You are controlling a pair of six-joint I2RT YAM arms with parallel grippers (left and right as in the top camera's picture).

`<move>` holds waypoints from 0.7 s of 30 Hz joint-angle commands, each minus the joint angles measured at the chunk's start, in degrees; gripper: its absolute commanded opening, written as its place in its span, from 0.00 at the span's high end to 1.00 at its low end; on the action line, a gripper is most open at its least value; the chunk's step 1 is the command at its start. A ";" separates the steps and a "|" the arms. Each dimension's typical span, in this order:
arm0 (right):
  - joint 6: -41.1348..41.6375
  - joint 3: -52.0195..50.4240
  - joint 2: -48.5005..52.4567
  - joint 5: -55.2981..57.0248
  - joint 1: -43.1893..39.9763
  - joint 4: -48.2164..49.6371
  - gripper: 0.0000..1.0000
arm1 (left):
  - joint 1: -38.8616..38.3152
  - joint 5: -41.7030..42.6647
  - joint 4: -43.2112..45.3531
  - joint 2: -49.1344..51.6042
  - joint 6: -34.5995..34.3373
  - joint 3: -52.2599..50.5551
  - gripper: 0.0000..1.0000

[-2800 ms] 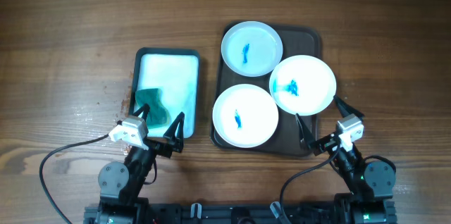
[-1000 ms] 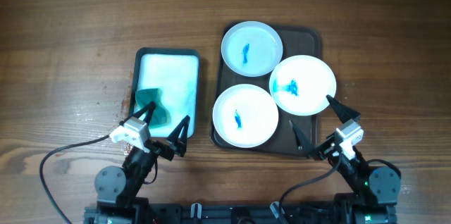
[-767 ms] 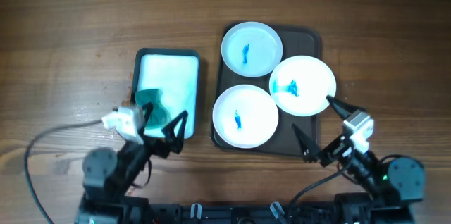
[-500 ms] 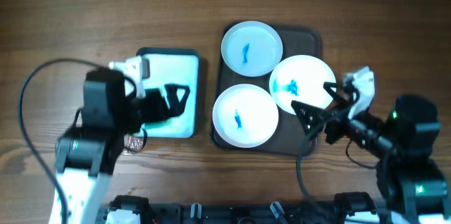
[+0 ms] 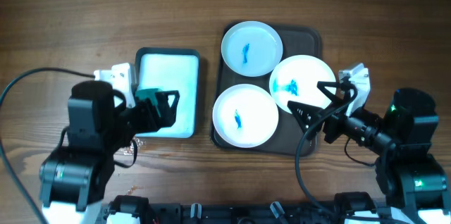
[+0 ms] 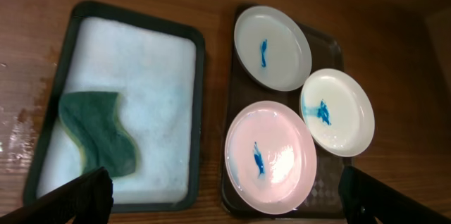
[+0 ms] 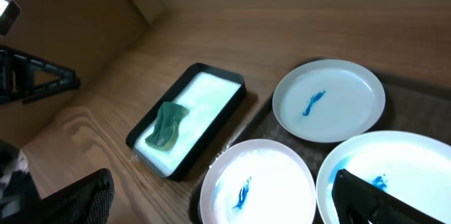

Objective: Clean dirty plates on tray and stack at the side
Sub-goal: 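Grasp the green sponge with the left gripper and the front plate with the right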

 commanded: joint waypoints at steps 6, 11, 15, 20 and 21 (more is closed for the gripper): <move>-0.81 1.49 4.44 -1.11 0.04 -10.62 0.00 | -0.15 -2.51 -6.12 7.10 1.55 1.27 0.00; 2.47 1.36 12.31 -0.98 0.04 -13.99 0.00 | -0.15 1.16 -6.27 20.74 -1.29 1.27 0.00; 2.69 1.27 22.14 -0.66 0.09 -17.90 0.00 | -0.15 -12.59 -6.25 33.79 -17.59 1.27 0.06; 0.66 1.27 27.17 0.20 0.11 -19.78 0.41 | -0.09 -21.07 -0.76 46.95 -19.30 1.27 0.31; 0.66 1.25 27.30 0.94 0.11 -19.76 0.44 | -0.09 -21.00 0.90 49.37 -19.08 1.27 0.40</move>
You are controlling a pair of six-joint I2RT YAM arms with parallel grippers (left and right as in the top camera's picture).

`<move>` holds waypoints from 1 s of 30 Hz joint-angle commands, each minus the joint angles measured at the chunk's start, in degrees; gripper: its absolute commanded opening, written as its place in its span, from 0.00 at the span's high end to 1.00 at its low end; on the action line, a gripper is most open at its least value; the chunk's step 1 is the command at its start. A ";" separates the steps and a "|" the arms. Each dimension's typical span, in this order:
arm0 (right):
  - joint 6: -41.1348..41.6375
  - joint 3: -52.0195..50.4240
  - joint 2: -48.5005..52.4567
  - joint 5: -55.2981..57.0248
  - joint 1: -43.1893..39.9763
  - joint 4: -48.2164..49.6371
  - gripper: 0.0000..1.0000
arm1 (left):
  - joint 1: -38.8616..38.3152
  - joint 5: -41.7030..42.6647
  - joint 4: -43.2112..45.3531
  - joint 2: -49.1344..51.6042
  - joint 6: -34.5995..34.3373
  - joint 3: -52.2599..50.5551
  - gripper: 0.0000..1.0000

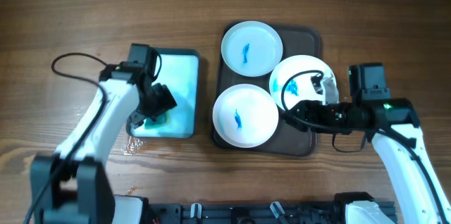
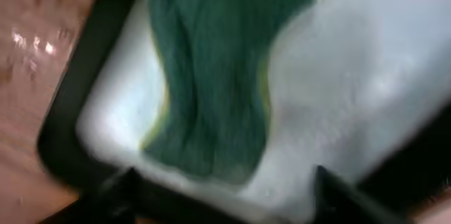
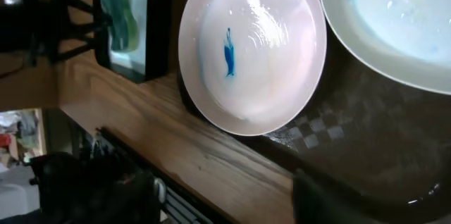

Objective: Clean dirty plates on tray and stack at the side
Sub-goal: 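Grasp the green sponge with the left gripper and the front plate with the right, then scrub the front plate with the sponge held in the left gripper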

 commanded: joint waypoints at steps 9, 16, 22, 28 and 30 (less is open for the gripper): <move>2.73 0.90 -2.49 12.22 7.63 1.11 0.67 | -0.02 17.22 9.25 10.40 14.40 2.60 0.86; 11.87 1.33 -12.04 21.59 18.18 8.52 0.42 | -0.02 7.63 5.40 7.67 13.35 1.57 0.29; 15.74 -3.50 -1.40 20.90 18.25 6.19 0.65 | 0.00 -0.85 14.75 9.35 5.46 -5.53 0.67; 18.49 -3.72 11.61 21.84 18.10 12.15 0.73 | 0.00 6.51 14.91 8.94 6.88 -4.90 0.96; 20.09 -3.72 16.92 21.79 17.27 14.64 0.75 | 0.00 6.60 12.50 8.15 8.59 -3.74 0.96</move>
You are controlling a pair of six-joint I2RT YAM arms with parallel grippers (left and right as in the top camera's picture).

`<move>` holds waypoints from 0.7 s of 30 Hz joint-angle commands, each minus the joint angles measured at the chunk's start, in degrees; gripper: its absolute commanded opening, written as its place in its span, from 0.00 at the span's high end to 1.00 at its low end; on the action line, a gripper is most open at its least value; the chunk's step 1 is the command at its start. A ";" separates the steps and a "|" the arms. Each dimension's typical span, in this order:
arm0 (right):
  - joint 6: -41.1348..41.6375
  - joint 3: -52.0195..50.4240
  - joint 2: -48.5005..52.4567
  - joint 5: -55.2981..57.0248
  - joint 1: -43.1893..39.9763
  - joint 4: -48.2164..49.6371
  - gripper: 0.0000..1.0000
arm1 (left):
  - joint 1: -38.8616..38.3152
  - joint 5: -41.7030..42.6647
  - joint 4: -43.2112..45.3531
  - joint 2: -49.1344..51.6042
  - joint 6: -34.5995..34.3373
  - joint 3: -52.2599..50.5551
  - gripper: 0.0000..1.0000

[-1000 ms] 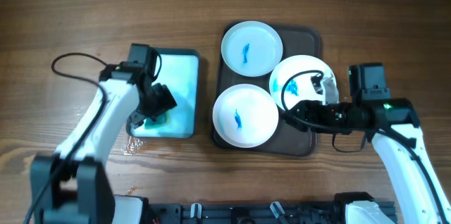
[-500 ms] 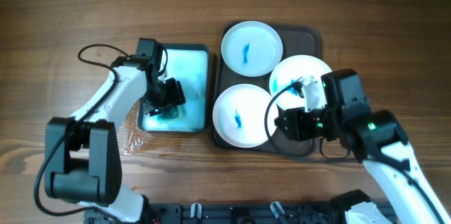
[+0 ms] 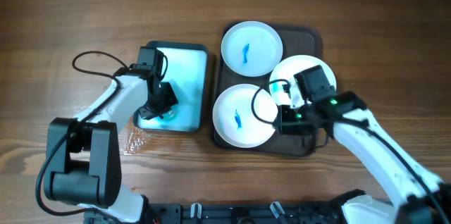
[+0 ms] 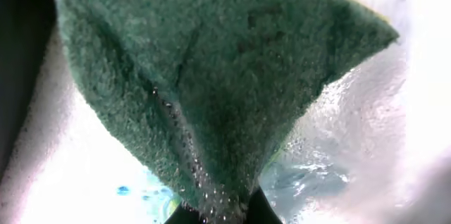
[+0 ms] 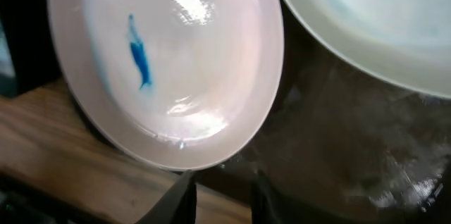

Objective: Clean dirty plates on tray and stack at the side
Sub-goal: 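Scrub the front plate with the sponge held in the left gripper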

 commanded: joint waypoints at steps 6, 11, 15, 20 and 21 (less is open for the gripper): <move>0.98 -0.15 14.32 -5.07 -2.67 10.08 0.76 | -0.13 3.19 -10.27 -4.76 6.10 6.56 0.96; 6.86 -0.26 17.44 4.22 -2.62 10.95 0.87 | -3.56 7.89 -12.52 -7.76 7.61 11.08 0.96; 7.34 -0.28 21.29 5.01 -2.62 13.75 0.96 | -10.86 10.12 -10.47 -7.48 6.58 11.15 0.96; 7.87 -0.26 22.10 4.00 -2.62 14.03 0.96 | -21.90 13.70 -1.27 -5.51 -1.31 10.99 0.96; 8.79 -0.26 22.10 3.98 -2.62 13.99 0.96 | -23.78 13.70 0.79 -4.22 -2.97 10.99 0.96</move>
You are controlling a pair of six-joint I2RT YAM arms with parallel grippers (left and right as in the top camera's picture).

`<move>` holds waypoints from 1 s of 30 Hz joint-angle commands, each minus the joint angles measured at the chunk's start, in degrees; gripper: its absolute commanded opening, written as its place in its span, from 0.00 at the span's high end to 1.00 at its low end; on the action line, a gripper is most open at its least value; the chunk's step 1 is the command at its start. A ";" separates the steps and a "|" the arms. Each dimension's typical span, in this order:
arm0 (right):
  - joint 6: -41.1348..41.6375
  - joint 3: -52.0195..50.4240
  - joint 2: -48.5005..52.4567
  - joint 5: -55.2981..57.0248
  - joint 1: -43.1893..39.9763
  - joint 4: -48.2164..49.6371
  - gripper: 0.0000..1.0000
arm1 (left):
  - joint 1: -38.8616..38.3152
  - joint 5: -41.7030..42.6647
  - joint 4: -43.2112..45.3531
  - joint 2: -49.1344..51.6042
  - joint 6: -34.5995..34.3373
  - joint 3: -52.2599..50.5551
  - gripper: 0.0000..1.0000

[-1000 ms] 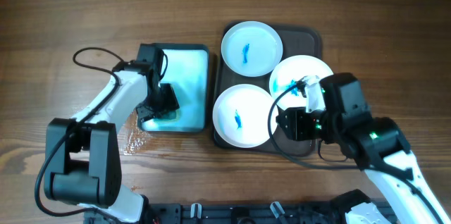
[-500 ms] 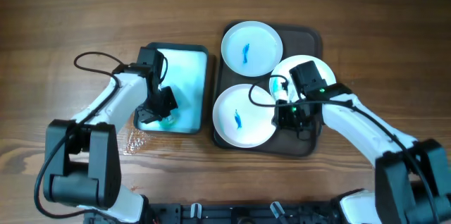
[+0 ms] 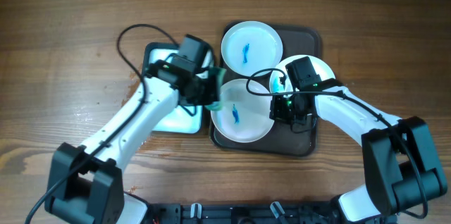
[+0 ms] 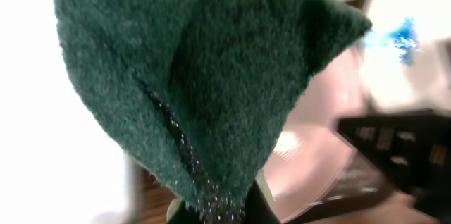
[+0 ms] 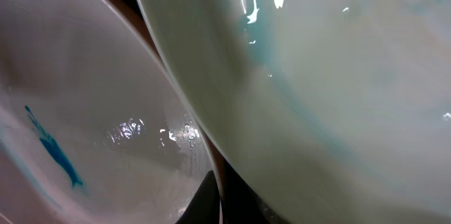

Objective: Clean dirty plates on tray and stack at the side
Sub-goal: 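Scrub the front plate with the sponge held in the left gripper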

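Note:
Three white plates with blue stains lie on the brown tray [image 3: 310,41]: a far plate [image 3: 251,46], a right plate [image 3: 303,76], and a pinkish front plate [image 3: 243,115]. My left gripper [image 3: 208,86] is shut on the green sponge [image 3: 218,82] and holds it over the front plate's left rim. That sponge [image 4: 197,76] fills the left wrist view above the gripper [image 4: 215,213], with the pinkish plate [image 4: 317,146] behind it. My right gripper [image 3: 280,108] is shut on the front plate's right rim. In the right wrist view the gripper [image 5: 222,192] pinches the pinkish plate [image 5: 84,111] under the right plate [image 5: 317,76].
A black tray of white soapy foam [image 3: 149,51] sits left of the brown tray, partly under my left arm. A black cable [image 3: 134,37] loops above it. Bare wooden table [image 3: 366,20] surrounds both trays.
My left gripper, with the sponge in it, has gone from inside the foam tray to the front plate's left rim. The right gripper, then around that plate's right rim, is now shut on it.
Both grippers stood open near the table's front, the sponge lying in the foam tray. Then the left was over the sponge and the right was at the plates. Later the left held the sponge in the foam. Now sponge and right gripper meet at the front plate.

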 commanded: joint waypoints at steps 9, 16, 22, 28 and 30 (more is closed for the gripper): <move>2.45 -1.66 3.76 4.83 -0.04 -0.57 0.96 | -11.10 4.31 9.75 20.13 -8.39 0.48 0.96; 2.45 -1.66 3.76 4.83 -0.04 -0.76 0.96 | -10.19 -20.28 -4.09 22.12 -7.41 0.50 0.96; 2.47 -1.66 3.76 4.85 -0.04 -0.76 0.96 | -9.11 -21.57 -4.48 22.12 -5.55 0.50 0.96; 2.49 -1.66 3.76 4.72 -0.04 -0.83 0.96 | -12.48 15.69 14.62 22.12 -2.29 0.48 0.96; 2.47 -1.68 3.76 4.42 -0.04 -0.81 0.96 | -14.56 17.40 18.36 22.12 -4.31 0.48 0.96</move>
